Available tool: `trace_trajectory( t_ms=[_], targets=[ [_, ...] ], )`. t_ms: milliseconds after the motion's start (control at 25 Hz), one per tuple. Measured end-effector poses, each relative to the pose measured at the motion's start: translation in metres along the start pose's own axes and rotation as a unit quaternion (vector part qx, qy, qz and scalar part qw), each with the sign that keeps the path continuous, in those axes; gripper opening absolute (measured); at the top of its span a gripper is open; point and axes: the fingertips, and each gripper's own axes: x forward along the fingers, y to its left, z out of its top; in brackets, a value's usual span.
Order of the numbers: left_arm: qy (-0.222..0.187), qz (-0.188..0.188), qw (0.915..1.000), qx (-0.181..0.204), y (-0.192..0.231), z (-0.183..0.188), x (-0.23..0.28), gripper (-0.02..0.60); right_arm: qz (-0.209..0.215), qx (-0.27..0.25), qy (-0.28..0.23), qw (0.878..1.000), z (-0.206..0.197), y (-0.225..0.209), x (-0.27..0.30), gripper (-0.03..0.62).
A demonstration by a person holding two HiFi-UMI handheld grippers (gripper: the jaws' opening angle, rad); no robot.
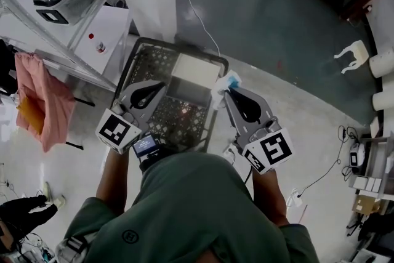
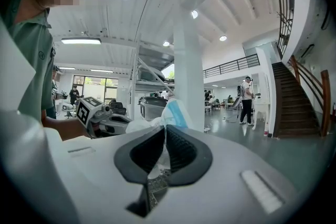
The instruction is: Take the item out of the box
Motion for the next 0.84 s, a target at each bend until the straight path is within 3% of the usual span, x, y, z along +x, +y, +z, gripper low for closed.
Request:
trace_trajectory(
  t_ms=[840],
  targets=[
    [0.007, 0.003, 0.9999, -0.009, 0.011, -0.009, -0.004, 0.002, 0.003, 0.008, 0.013, 1.0, -0.01, 0.001, 0.015, 0.014]
  ],
)
